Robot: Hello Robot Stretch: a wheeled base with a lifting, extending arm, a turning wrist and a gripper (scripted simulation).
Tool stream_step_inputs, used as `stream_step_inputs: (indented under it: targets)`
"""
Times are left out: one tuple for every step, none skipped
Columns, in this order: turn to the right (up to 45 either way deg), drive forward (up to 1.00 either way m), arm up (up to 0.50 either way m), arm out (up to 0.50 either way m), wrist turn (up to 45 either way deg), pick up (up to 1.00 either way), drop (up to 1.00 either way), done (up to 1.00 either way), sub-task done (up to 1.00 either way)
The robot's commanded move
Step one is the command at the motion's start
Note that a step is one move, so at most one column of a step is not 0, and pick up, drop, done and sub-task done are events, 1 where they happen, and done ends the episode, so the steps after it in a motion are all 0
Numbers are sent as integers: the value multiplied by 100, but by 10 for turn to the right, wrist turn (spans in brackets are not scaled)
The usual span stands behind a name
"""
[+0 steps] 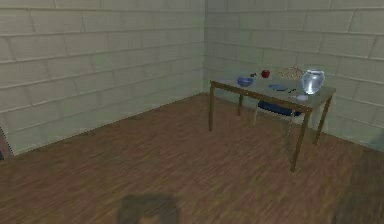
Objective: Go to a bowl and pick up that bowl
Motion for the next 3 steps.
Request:
stream_step_inputs:
  targets:
    - [0, 45, 0, 0, 0, 0, 0, 0, 0]
    - [390, 0, 0, 0, 0, 0, 0, 0, 0]
    - [0, 100, 0, 0, 0, 0, 0, 0, 0]
